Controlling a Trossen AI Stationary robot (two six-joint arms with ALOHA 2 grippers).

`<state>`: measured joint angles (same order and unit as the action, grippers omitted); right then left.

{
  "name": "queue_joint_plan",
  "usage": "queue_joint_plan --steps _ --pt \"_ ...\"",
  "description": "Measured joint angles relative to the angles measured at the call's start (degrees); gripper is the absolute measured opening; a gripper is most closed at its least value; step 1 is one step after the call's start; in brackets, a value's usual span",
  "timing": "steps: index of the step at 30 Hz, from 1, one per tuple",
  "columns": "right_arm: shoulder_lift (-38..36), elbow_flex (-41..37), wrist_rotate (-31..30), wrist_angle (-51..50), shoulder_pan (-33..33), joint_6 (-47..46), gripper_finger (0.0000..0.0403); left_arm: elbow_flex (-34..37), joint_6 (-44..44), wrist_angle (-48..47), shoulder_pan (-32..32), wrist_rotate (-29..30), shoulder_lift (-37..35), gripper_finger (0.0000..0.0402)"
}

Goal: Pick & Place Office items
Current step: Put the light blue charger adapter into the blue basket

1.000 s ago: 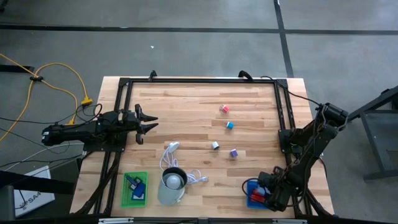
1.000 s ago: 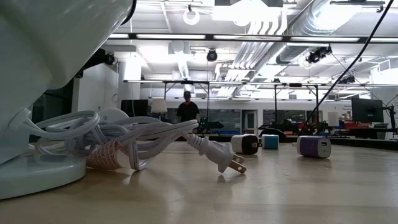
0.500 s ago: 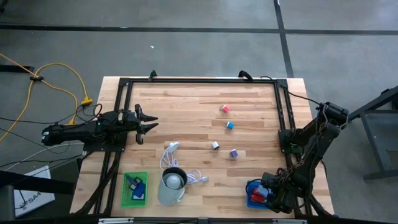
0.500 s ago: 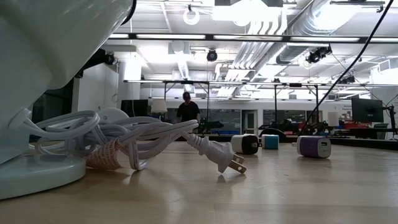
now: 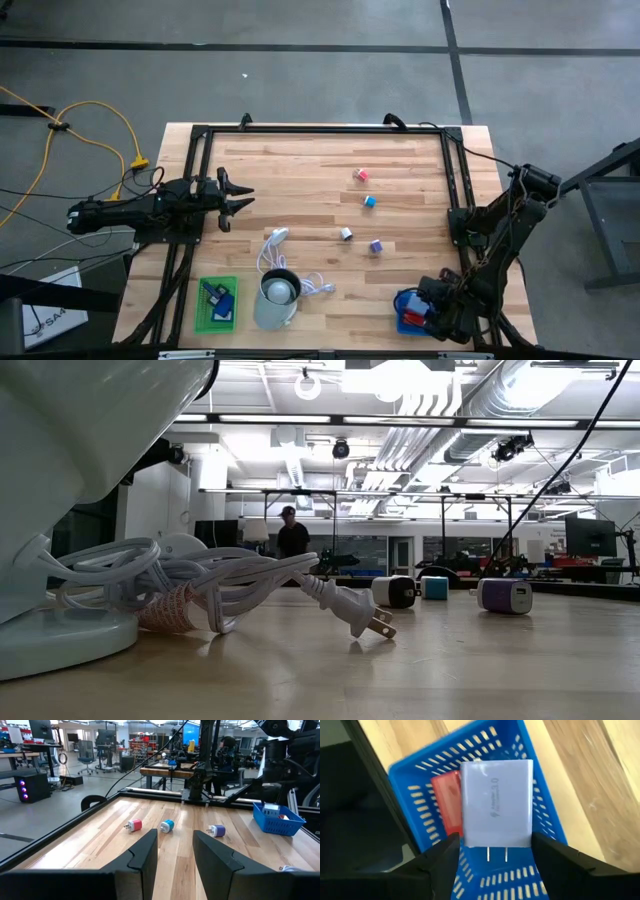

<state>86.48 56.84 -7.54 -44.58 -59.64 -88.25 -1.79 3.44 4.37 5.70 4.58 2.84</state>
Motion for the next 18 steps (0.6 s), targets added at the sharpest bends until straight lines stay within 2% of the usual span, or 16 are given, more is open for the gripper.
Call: queue_joint_plan --steps 10,18 --pt "0.0 0.0 -1.5 -1.1 1.0 0.2 0.0232 0.0 0.0 0.0 0.0 0.0 0.0 0.0120" --pt "0.0 0.0 -1.4 -1.7 3.7 4.1 0.0232 0.0 0.0 0.0 0.0 0.0 0.0 0.0120"
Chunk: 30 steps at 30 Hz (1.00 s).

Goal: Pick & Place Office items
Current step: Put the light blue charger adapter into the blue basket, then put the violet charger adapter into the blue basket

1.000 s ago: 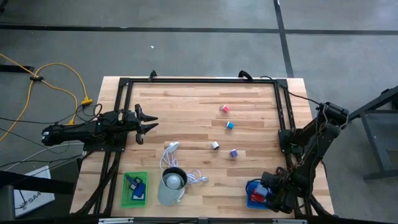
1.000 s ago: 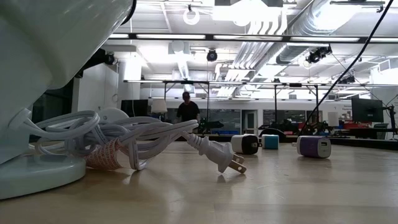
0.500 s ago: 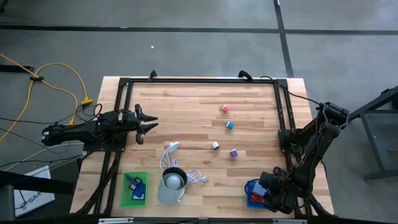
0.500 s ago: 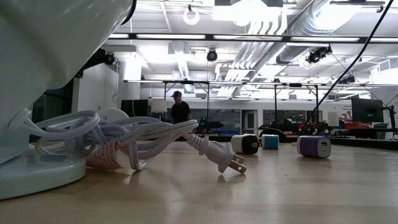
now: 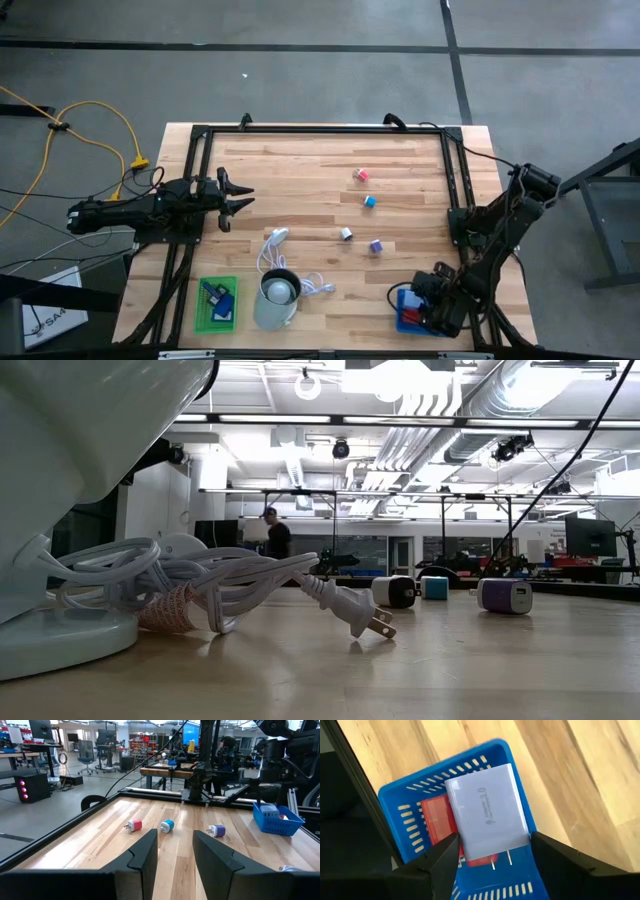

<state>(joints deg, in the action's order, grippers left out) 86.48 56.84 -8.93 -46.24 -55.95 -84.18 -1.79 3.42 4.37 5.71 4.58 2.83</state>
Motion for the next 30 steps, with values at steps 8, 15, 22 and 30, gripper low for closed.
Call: queue_joint_plan --steps 8,15,22,30 --pt "0.0 0.0 1.2 0.7 2.4 2.9 0.0232 0.0 0.0 0.0 0.0 0.0 0.0 0.0120" --pt "0.0 0.0 4.8 1.5 2.8 1.7 0.0232 0.0 0.0 0.0 0.0 0.0 0.0 0.0120" --pt "0.0 0.0 5.9 1.3 2.8 0.5 0.0232 0.0 0.0 0.0 0.0 0.0 0.0 0.0120" --pt "0.0 0.0 5.8 -0.5 2.8 1.1 0.0232 0.0 0.0 0.0 0.0 0.0 0.0 0.0120"
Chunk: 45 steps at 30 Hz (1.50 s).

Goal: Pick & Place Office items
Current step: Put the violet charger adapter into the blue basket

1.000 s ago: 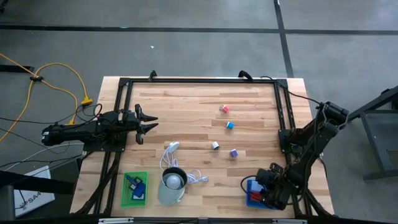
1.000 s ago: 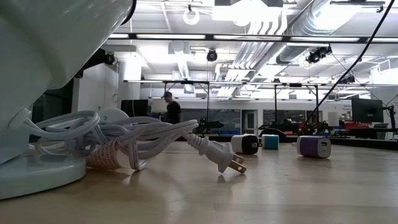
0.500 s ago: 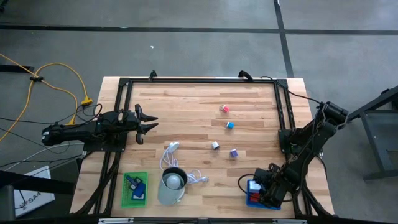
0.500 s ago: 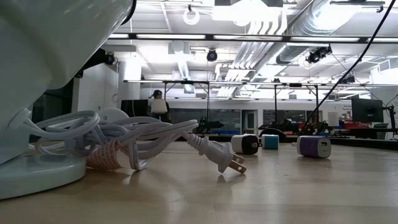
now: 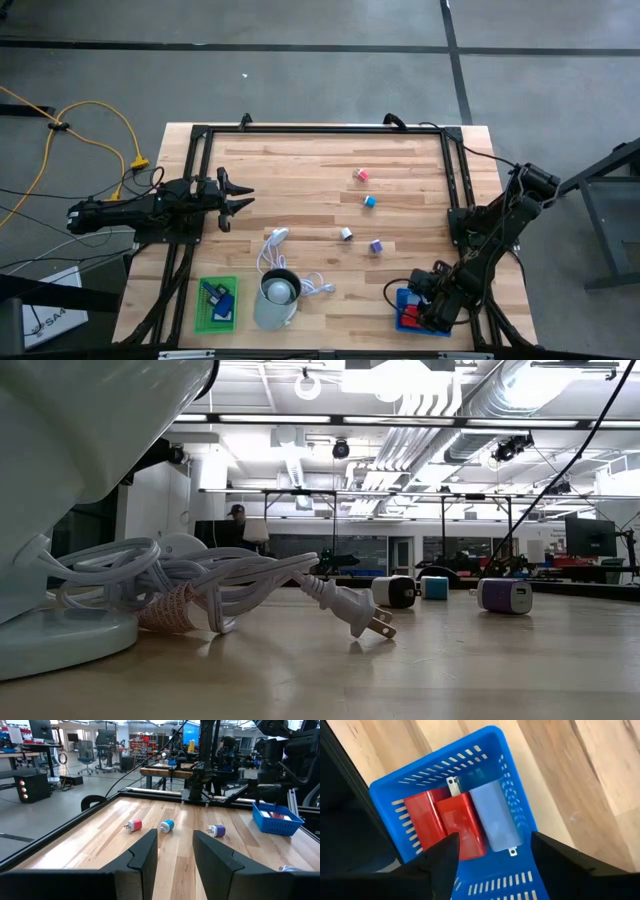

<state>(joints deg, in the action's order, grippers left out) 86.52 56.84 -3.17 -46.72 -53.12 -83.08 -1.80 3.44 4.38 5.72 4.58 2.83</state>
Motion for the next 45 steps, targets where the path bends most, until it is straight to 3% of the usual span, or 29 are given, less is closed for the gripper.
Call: queue_joint_plan --steps 11,21,28,33,45 --pt "-1.5 0.0 -3.9 -1.3 0.0 2.3 0.0232 0.0 0.0 0.0 0.0 0.0 0.0 0.0120" --pt "-4.6 0.0 -13.6 -2.7 2.0 6.7 0.0232 0.0 0.0 0.0 0.0 0.0 0.0 0.0120" --pt "-4.6 0.0 -17.9 -1.9 9.5 11.1 0.0232 0.0 0.0 0.0 0.0 0.0 0.0 0.0120" --pt "-4.6 0.0 -17.7 -0.5 16.6 13.5 0.0232 0.0 0.0 0.0 0.0 0.0 0.0 0.0120" --pt "-3.9 0.0 -10.5 -0.2 32.5 14.8 0.0232 0.0 0.0 0.0 0.0 0.0 0.0 0.0120"
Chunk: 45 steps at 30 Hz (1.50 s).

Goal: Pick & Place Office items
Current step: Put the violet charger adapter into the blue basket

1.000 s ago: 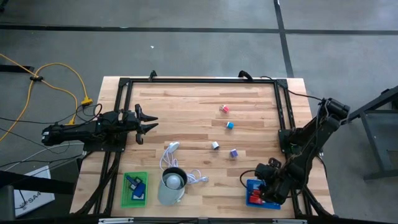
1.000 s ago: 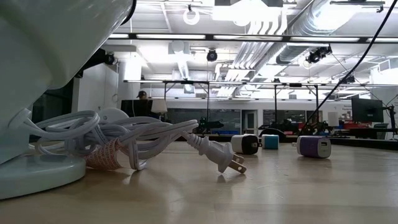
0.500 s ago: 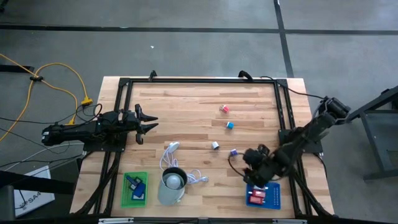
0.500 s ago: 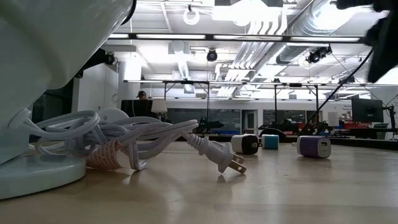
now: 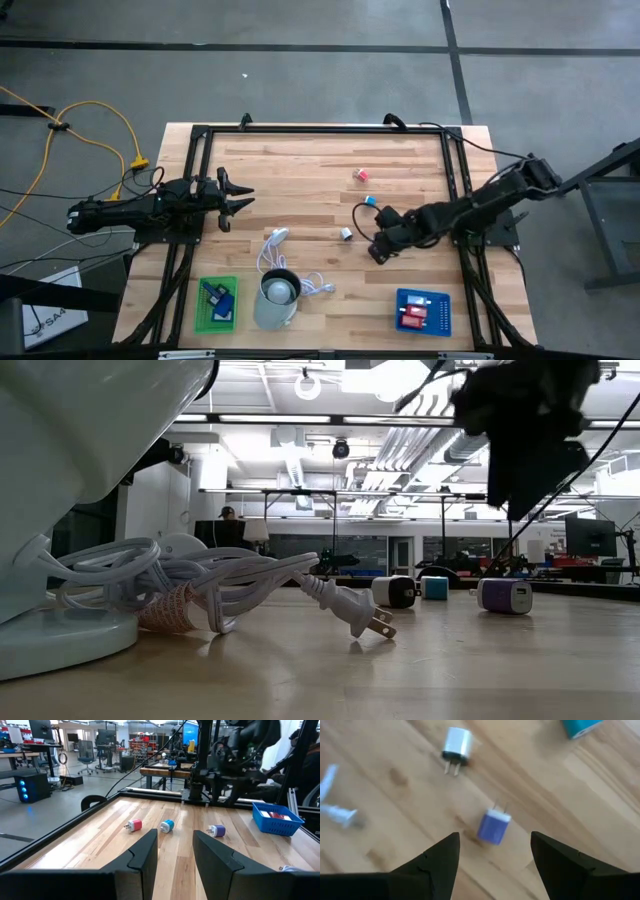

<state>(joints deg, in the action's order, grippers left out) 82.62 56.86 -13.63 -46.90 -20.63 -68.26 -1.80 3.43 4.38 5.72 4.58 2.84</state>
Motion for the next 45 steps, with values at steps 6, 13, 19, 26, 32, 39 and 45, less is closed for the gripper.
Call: queue_joint_plan --steps 6,13,19,26,32,39,45 --pt "3.2 0.0 1.6 -0.3 3.0 0.6 0.0232 0.0 0.0 0.0 0.0 0.0 0.0 0.0120" --pt "6.8 0.0 2.1 1.3 3.6 -1.0 0.0232 0.0 0.0 0.0 0.0 0.0 0.0 0.0120" --pt "9.3 0.0 2.0 4.1 3.4 -3.0 0.0232 0.0 0.0 0.0 0.0 0.0 0.0 0.0120" --pt "10.9 -0.1 2.7 5.0 2.5 -5.6 0.0232 0.0 0.0 0.0 0.0 0.0 0.0 0.0120" --pt "10.8 0.0 1.9 4.7 1.7 -7.8 0.0232 0.0 0.0 0.0 0.0 0.0 0.0 0.0120" --pt "10.8 -2.4 1.8 7.4 1.5 -8.3 0.0232 0.0 0.0 0.0 0.0 0.0 0.0 0.0120" --pt "10.8 -4.2 1.8 11.1 1.5 -8.3 0.0232 0.0 0.0 0.0 0.0 0.0 0.0 0.0120"
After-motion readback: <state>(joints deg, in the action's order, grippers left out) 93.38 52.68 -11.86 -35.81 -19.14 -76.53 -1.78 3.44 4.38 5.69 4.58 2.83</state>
